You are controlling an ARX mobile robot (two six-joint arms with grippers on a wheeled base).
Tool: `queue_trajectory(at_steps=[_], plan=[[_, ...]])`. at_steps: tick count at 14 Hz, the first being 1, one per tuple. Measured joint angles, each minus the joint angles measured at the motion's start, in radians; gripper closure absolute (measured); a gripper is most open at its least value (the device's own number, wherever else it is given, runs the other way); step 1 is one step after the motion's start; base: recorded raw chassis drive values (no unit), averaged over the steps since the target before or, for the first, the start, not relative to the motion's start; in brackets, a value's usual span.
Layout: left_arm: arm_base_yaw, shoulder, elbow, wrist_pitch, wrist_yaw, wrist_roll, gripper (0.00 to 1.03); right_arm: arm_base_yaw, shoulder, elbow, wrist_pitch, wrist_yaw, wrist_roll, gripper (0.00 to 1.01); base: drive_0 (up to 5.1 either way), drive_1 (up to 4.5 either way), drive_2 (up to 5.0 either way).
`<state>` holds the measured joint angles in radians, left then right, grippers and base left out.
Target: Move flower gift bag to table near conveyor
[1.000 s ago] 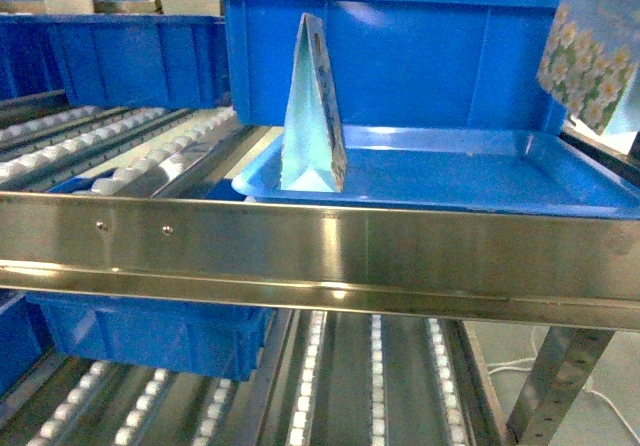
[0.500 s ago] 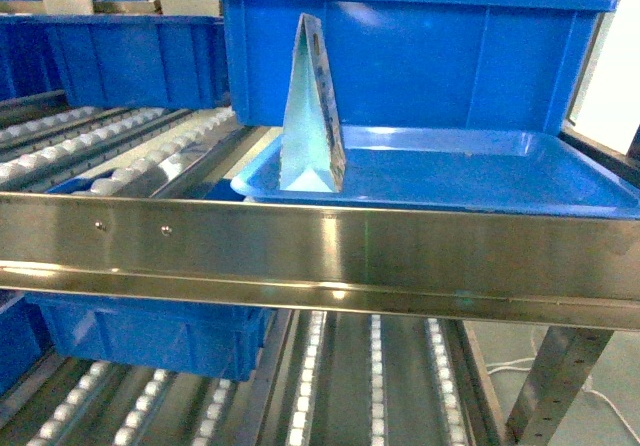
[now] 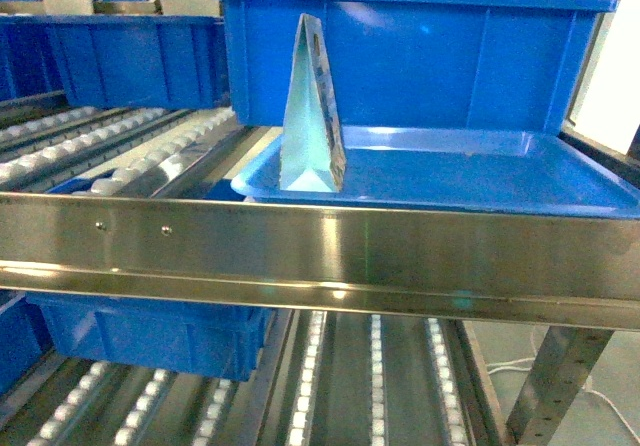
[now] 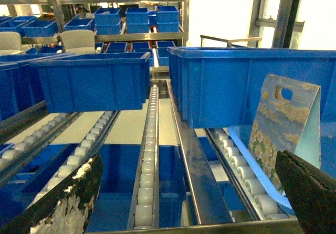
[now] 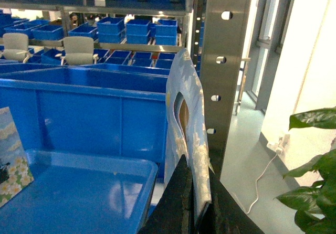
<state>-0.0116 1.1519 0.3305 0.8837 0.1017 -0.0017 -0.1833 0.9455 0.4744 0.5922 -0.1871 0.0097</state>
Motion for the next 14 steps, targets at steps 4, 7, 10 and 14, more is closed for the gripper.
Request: queue_trajectory(at_steps=[4, 7, 10, 14], plan=[[0.0, 0.0, 0.0, 0.0, 0.0, 0.0, 0.05, 0.0, -0.006, -0.002, 0.007, 0.019, -0.002, 0.99, 0.0, 0.0, 0.0], [-0.057, 0.164, 0.172, 0.043, -0.043, -0.018, 0.05, 0.0, -0.006, -0.005, 0.007, 0.022, -0.002, 0.99, 0.0, 0.0, 0.0], [-0.127, 0.302, 0.359, 0.028, -0.109, -0.022, 0.05, 0.0, -0.006, -0.005, 0.007, 0.022, -0.002, 0.99, 0.0, 0.0, 0.0], [-0.165, 0.367, 0.462, -0.024, -0.133, -0.027, 0.05, 0.0, -0.006, -0.005, 0.007, 0.022, -0.002, 0.99, 0.0, 0.0, 0.0]])
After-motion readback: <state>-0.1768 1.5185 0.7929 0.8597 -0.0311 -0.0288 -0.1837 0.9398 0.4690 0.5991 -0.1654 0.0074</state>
